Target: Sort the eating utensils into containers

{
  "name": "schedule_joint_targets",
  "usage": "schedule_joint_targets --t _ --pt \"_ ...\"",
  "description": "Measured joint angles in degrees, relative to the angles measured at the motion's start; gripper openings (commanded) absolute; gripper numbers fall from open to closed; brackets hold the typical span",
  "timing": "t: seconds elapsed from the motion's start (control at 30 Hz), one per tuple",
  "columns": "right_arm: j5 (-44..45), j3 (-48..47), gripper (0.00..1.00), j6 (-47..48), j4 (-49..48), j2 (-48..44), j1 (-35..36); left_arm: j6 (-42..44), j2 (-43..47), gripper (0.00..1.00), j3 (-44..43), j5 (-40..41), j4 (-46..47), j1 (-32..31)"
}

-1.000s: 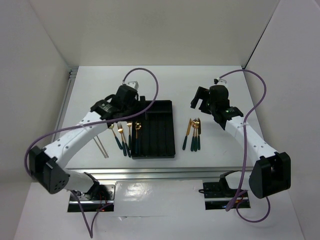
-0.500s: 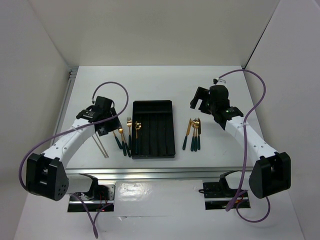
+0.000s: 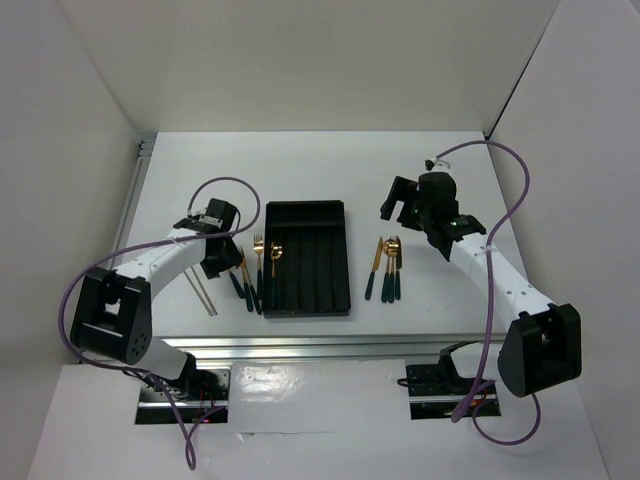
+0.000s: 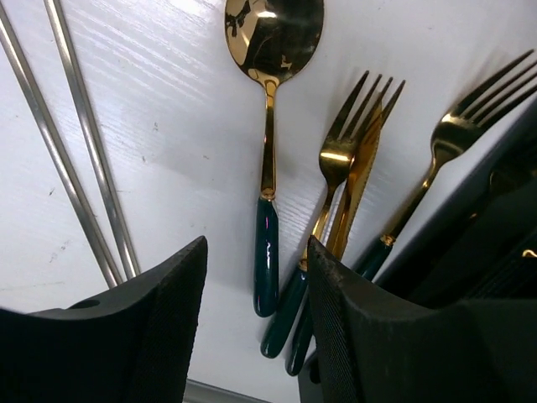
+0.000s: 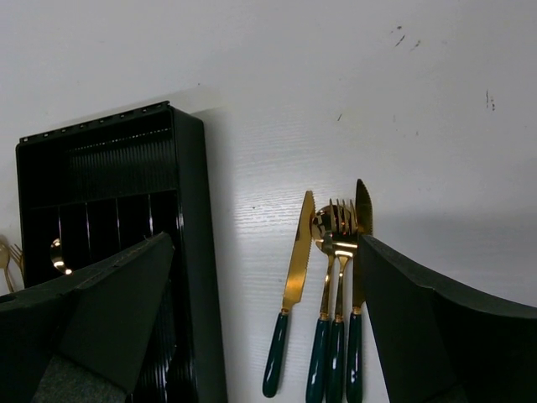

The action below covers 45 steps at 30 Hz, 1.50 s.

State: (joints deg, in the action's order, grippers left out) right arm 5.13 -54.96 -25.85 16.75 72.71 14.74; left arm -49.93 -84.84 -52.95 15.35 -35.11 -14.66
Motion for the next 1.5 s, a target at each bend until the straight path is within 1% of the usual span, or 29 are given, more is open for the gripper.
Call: schedule_joint_targets --t 0.07,0.4,0.53,0.63,0.67,0.8,0.83,0.93,0.97,1.0,1.23,1.33,1.4,1.5 --pt "-0.04 0.17 0.98 0.0 0.0 0.0 0.0 -0.15 -0.28 0.54 0.83 0.15 0.98 0.0" --pt "-0.11 0.17 0.98 0.0 -0.02 0.04 0.0 -1.31 -2.69 0.53 4.52 0.39 5.68 0.0" --pt "-0.22 0.17 0.98 0.0 -0.02 0.17 0.0 -1.31 -4.74 0.49 4.42 0.46 7.04 0.0" --pt "-0.24 0.17 0.98 0.0 -0.02 0.48 0.0 -1.31 -5.16 0.41 4.17 0.7 7.3 0.0" --pt "-0.24 0.17 0.98 0.0 -0.02 0.61 0.0 -1.33 -5.29 0.35 4.04 0.74 7.45 0.0" --pt "-0.26 0.17 0.98 0.0 0.02 0.79 0.0 -1.38 -6.08 0.26 3.5 0.83 8.44 0.0" --pt "-0.26 0.17 0.98 0.0 0.02 0.79 0.0 -1.42 -6.29 0.19 3.21 0.81 8.57 0.0" --pt "-0.28 0.17 0.98 0.0 0.02 0.81 0.0 -1.46 -7.06 0.09 2.58 0.83 9.46 0.0" --pt "-0.28 0.17 0.98 0.0 0.02 0.81 0.0 -1.44 -7.13 0.03 2.56 0.87 9.57 0.0" --pt "-0.28 0.17 0.98 0.0 0.02 0.81 0.0 -1.46 -7.15 0.0 2.49 0.9 9.6 0.0" --pt "-0.42 0.17 0.98 -0.02 0.04 0.81 0.0 -1.2 -7.45 0.0 1.7 0.94 8.39 0.0" --pt "-0.42 0.17 0.98 -0.02 0.07 0.85 0.0 -0.66 -7.15 0.0 1.27 0.57 6.12 0.0" --pt "-0.42 0.17 0.98 -0.02 0.07 0.94 0.0 0.55 -6.08 0.0 1.11 -0.04 3.93 0.0" --pt "-0.42 0.15 0.98 -0.07 0.07 1.11 0.0 2.47 -2.14 0.0 0.94 -0.98 0.68 -0.07"
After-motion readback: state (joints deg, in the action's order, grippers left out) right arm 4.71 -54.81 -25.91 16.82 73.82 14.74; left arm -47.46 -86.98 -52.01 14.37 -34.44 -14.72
